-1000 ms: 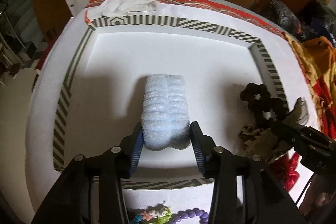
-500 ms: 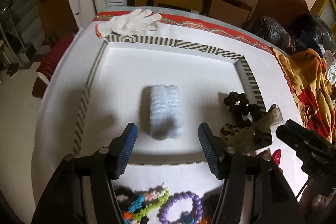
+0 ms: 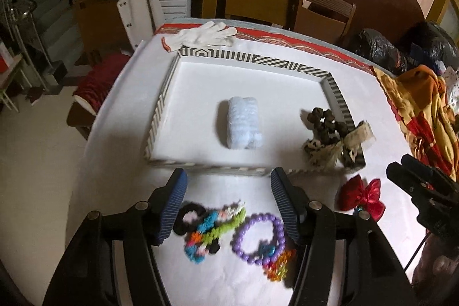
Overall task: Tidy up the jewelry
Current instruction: 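Open the left tool to drop the scrunchie while the right tool releases the bow into the tray, then withdraw both tools from the tray back above the remaining jewelry, then grasp the brown beaded bracelet with the right tool while the left tool grasps the black scrunchie, then carry the black scrunchie with the left tool while the right tool carries the bracelet over the tray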
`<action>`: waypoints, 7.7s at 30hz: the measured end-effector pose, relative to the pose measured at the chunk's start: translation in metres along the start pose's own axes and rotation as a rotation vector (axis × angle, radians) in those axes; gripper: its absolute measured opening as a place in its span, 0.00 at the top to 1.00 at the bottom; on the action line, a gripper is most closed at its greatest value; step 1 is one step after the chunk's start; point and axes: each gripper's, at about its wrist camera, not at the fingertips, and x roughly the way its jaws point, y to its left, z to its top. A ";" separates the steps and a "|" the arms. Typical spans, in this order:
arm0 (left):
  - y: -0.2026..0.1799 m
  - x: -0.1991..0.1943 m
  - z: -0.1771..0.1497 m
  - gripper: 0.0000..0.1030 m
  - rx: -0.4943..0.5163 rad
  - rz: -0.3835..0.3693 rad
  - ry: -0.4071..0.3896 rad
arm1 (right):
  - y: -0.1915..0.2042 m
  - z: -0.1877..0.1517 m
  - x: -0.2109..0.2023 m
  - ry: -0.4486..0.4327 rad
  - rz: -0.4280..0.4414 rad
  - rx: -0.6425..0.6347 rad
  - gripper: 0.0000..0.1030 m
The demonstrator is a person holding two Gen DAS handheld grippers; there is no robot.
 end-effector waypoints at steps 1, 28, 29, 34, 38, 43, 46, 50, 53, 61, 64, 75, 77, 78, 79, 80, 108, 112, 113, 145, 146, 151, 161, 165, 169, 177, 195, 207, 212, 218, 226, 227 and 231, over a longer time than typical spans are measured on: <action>-0.001 -0.003 -0.003 0.47 0.002 0.009 -0.002 | 0.001 -0.003 -0.003 0.002 0.000 -0.004 0.32; -0.033 -0.074 -0.079 0.47 0.045 0.088 -0.080 | 0.004 -0.079 -0.072 0.038 0.038 -0.046 0.24; -0.034 -0.075 -0.080 0.47 0.045 0.087 -0.081 | 0.004 -0.081 -0.073 0.038 0.038 -0.047 0.24; -0.037 -0.079 -0.087 0.47 0.049 0.089 -0.085 | 0.006 -0.085 -0.076 0.040 0.043 -0.059 0.23; -0.039 -0.082 -0.091 0.47 0.050 0.090 -0.086 | 0.006 -0.088 -0.077 0.045 0.050 -0.064 0.22; -0.039 -0.083 -0.094 0.47 0.048 0.102 -0.087 | 0.007 -0.092 -0.077 0.053 0.058 -0.068 0.22; -0.039 -0.083 -0.095 0.47 0.045 0.106 -0.089 | 0.006 -0.092 -0.077 0.053 0.062 -0.068 0.22; -0.040 -0.084 -0.096 0.47 0.051 0.112 -0.092 | 0.005 -0.092 -0.078 0.054 0.063 -0.067 0.22; -0.041 -0.084 -0.096 0.47 0.055 0.118 -0.096 | 0.006 -0.092 -0.078 0.053 0.062 -0.069 0.22; -0.041 -0.084 -0.097 0.47 0.057 0.122 -0.095 | 0.006 -0.094 -0.074 0.065 0.060 -0.077 0.22; -0.039 -0.082 -0.097 0.47 0.055 0.121 -0.088 | 0.007 -0.094 -0.073 0.071 0.062 -0.074 0.22; -0.031 -0.077 -0.099 0.47 0.050 0.133 -0.072 | 0.010 -0.094 -0.066 0.090 0.066 -0.080 0.22; -0.030 -0.077 -0.099 0.47 0.049 0.133 -0.071 | 0.010 -0.095 -0.066 0.092 0.065 -0.082 0.22; -0.029 -0.077 -0.099 0.47 0.048 0.133 -0.070 | 0.011 -0.095 -0.066 0.093 0.065 -0.083 0.22; -0.029 -0.076 -0.100 0.47 0.048 0.133 -0.069 | 0.011 -0.095 -0.066 0.094 0.065 -0.084 0.22; -0.028 -0.076 -0.100 0.47 0.047 0.134 -0.067 | 0.011 -0.095 -0.066 0.094 0.065 -0.084 0.22; -0.005 -0.065 -0.106 0.47 -0.001 0.099 -0.018 | 0.016 -0.102 -0.051 0.133 0.074 -0.073 0.22; 0.015 -0.056 -0.109 0.47 -0.074 0.042 0.032 | 0.014 -0.105 -0.045 0.154 0.077 -0.064 0.22; 0.020 -0.053 -0.110 0.47 -0.094 0.027 0.045 | 0.013 -0.106 -0.043 0.159 0.082 -0.056 0.22; 0.073 0.027 -0.059 0.47 -0.201 -0.014 0.163 | 0.025 -0.086 0.031 0.206 0.291 0.042 0.56; 0.074 0.030 -0.057 0.47 -0.200 -0.009 0.164 | 0.027 -0.086 0.033 0.208 0.294 0.041 0.56; 0.081 0.048 -0.047 0.47 -0.202 0.007 0.188 | 0.031 -0.086 0.040 0.216 0.290 0.029 0.62; 0.080 0.072 -0.041 0.97 -0.160 -0.016 0.239 | 0.027 -0.087 0.046 0.219 0.310 0.046 0.92; 0.080 0.055 -0.037 0.99 -0.163 -0.049 0.199 | 0.022 -0.083 0.031 0.188 0.322 0.047 0.92; 0.078 0.029 -0.029 1.00 -0.168 -0.082 0.152 | 0.013 -0.079 0.014 0.154 0.327 0.059 0.92; 0.063 -0.026 -0.010 1.00 -0.149 -0.108 0.051 | -0.005 -0.073 -0.012 0.104 0.366 0.106 0.92; 0.033 -0.068 0.006 1.00 -0.080 -0.038 -0.048 | -0.005 -0.057 -0.043 0.039 0.387 0.082 0.92; 0.033 -0.052 0.019 0.99 -0.081 -0.030 -0.041 | 0.010 -0.038 -0.043 0.032 0.388 0.037 0.92; 0.038 -0.038 0.030 0.99 -0.091 -0.036 -0.026 | 0.015 -0.028 -0.032 0.035 0.394 0.038 0.92; 0.044 -0.017 0.046 0.99 -0.106 -0.046 -0.007 | 0.026 -0.011 -0.015 0.042 0.396 0.025 0.92; 0.052 0.016 0.060 0.99 -0.136 -0.052 0.031 | 0.036 0.012 0.012 0.059 0.383 0.016 0.92; 0.053 0.020 0.062 0.99 -0.138 -0.052 0.035 | 0.037 0.015 0.017 0.063 0.380 0.017 0.92; 0.055 0.034 0.065 0.99 -0.139 -0.051 0.050 | 0.038 0.025 0.034 0.081 0.372 0.019 0.92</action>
